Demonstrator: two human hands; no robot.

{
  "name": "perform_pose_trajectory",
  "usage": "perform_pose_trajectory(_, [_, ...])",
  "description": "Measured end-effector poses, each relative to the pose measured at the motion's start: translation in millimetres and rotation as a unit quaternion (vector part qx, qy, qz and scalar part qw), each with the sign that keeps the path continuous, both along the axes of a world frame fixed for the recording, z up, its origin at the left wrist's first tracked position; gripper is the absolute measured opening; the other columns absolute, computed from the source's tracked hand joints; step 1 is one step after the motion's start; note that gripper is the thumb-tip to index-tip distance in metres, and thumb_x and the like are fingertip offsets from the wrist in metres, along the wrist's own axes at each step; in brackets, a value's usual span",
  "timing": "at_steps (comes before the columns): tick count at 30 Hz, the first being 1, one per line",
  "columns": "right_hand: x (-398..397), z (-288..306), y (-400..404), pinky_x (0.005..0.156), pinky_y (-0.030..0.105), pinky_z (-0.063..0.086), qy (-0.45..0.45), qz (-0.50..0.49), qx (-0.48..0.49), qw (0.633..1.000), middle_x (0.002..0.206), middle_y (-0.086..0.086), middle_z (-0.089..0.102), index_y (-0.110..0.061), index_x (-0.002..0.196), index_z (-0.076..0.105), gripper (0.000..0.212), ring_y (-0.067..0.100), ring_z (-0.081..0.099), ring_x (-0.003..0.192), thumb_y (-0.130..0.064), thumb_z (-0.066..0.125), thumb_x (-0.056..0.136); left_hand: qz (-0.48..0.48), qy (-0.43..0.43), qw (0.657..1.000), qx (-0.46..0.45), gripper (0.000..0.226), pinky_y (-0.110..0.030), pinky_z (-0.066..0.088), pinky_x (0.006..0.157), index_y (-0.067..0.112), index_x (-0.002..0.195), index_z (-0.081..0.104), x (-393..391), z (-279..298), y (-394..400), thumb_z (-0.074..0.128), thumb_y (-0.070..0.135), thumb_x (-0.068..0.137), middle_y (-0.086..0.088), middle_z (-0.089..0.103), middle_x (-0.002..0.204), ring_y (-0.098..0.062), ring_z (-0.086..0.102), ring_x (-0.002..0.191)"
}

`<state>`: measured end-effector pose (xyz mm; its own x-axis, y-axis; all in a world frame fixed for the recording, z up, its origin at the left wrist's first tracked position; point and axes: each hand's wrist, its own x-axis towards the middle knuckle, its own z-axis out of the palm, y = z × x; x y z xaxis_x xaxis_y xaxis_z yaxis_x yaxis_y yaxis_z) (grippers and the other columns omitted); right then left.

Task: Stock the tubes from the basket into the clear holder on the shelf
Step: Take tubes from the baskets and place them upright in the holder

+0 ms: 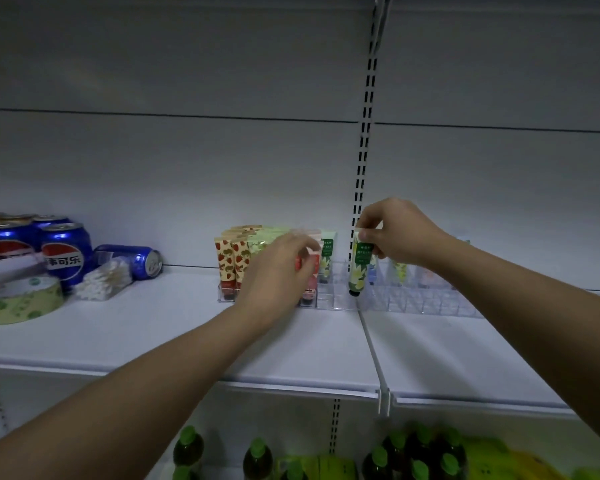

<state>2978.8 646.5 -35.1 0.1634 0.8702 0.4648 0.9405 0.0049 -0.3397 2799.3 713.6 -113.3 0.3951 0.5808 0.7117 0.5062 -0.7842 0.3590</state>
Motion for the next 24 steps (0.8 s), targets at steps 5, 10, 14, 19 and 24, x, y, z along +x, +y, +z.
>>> perform_pose_trajectory(5, [-6,6,19,0.085,0.041,0.055,-0.022,-0.027,0.023,0.999,0.101,0.008,0.068,-0.008,0.105,0.068,0.014,0.022,0.064,0.086,-0.014,0.06,0.095,-0.098,0.219,0.966,-0.093,0.035,-0.033,0.043,0.096,0.038,0.125,0.057,-24,-48,-12,0.044,0.051,0.096,0.014,0.055,0.123,-0.004,0.048,0.109])
perform_pose_trajectory(10, [-8,9,48,0.075,0.032,0.049,-0.037,-0.029,0.046,0.998,0.098,0.004,0.065,-0.01,0.108,0.067,0.015,0.019,0.059,0.082,-0.015,0.059,0.096,-0.066,0.286,0.948,-0.124,0.055,-0.043,0.024,0.104,0.043,0.139,0.041,-20,-57,-6,0.03,0.067,0.091,0.014,0.038,0.141,-0.012,0.03,0.128])
perform_pose_trajectory(14, [-5,11,72,0.077,0.034,0.05,-0.027,-0.041,0.074,0.996,0.096,0.003,0.062,-0.01,0.106,0.066,0.014,0.02,0.061,0.087,-0.014,0.058,0.096,-0.064,0.29,0.947,-0.122,0.057,-0.044,0.023,0.102,0.044,0.139,0.039,-19,-61,-1,0.028,0.07,0.089,0.014,0.037,0.141,-0.012,0.028,0.128])
perform_pose_trajectory(19, [4,0,97,0.072,0.031,0.043,-0.03,-0.044,0.067,0.996,0.095,0.004,0.062,-0.009,0.105,0.067,0.013,0.019,0.058,0.083,-0.014,0.058,0.096,-0.062,0.284,0.951,-0.107,0.056,-0.044,0.024,0.1,0.045,0.137,0.04,-17,-63,1,0.03,0.069,0.088,0.013,0.038,0.138,-0.011,0.029,0.123])
perform_pose_trajectory(24, [13,-19,110,0.077,0.03,0.044,-0.029,-0.067,0.031,0.997,0.104,0.013,0.066,-0.006,0.108,0.067,0.016,0.021,0.057,0.085,-0.012,0.06,0.095,-0.061,0.285,0.951,-0.105,0.054,-0.046,0.025,0.1,0.045,0.136,0.041,-15,-64,3,0.031,0.069,0.089,0.012,0.039,0.137,-0.012,0.03,0.122])
